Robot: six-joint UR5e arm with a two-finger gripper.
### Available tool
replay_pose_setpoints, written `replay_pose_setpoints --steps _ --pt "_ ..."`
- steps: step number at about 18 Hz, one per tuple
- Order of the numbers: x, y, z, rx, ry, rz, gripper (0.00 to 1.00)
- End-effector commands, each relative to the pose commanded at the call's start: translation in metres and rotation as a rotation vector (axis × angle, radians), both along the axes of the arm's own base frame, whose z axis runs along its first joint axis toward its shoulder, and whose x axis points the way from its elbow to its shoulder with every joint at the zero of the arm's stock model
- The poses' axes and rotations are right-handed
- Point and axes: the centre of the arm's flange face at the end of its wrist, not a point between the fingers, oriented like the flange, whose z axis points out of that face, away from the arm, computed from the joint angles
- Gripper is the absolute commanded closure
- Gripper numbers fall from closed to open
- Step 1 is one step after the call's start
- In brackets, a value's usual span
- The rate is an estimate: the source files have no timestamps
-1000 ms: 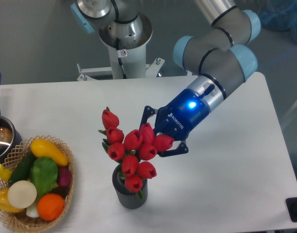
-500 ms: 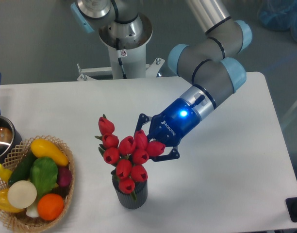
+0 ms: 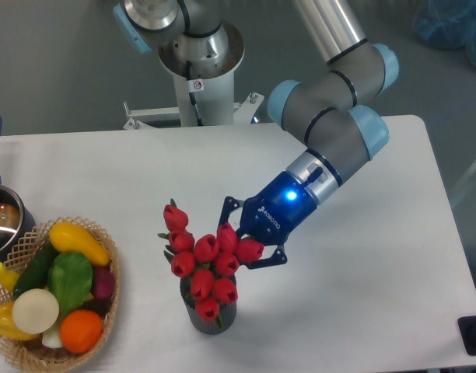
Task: Insert the flowers into the vase
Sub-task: 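Push the tulips further down into the vase, then open the gripper to release the tulips in the vase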
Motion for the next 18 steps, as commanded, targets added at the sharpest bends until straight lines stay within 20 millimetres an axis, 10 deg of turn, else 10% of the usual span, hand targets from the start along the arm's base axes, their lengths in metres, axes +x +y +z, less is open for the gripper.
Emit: replay_pose_setpoints --steps 18 --pt "0.001 0.000 -0.026 -0.009 -0.009 -0.011 0.50"
